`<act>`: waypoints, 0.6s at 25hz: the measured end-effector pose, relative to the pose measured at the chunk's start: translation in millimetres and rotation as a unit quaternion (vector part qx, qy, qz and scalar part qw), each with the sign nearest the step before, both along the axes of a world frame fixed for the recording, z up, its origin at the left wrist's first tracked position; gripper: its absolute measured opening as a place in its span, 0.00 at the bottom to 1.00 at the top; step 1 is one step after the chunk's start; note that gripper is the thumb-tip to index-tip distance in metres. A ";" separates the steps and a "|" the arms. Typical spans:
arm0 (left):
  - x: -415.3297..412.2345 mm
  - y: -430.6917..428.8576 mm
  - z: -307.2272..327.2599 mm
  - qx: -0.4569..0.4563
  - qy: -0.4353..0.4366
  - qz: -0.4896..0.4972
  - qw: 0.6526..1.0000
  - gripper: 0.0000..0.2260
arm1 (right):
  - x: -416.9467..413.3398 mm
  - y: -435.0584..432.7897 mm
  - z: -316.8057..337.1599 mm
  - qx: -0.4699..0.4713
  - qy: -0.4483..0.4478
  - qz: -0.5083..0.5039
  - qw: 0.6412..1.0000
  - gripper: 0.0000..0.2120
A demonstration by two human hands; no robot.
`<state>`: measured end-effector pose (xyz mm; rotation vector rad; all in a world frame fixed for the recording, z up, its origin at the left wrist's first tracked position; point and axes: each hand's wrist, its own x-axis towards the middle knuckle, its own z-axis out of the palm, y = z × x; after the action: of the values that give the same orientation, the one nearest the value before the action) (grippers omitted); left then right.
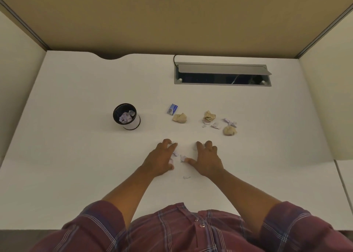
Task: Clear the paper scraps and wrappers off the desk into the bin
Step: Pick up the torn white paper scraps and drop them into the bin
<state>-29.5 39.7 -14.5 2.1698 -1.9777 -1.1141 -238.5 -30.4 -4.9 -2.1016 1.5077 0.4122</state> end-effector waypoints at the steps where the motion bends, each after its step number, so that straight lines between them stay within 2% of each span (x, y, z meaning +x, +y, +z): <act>1: -1.2 1.0 -1.6 -0.005 0.002 0.004 1.000 0.40 | 7.3 2.6 -0.6 0.005 -0.001 0.018 1.000 0.37; 9: -8.1 7.7 -6.0 -0.033 0.053 0.058 0.996 0.25 | 29.0 10.6 -1.0 -0.010 -0.003 0.098 0.995 0.11; 11: -12.2 5.5 -5.4 -0.029 0.067 0.080 0.994 0.22 | 27.1 9.4 0.6 -0.025 -0.008 0.105 0.994 0.09; 15: -19.0 2.6 -3.7 -0.039 0.075 0.123 0.989 0.08 | 22.9 6.0 1.3 -0.033 -0.010 0.122 0.992 0.10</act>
<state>-48.5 42.3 -18.3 2.1467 -1.6126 -1.1044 -215.6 -24.4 -3.7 -2.3449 1.2727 0.4325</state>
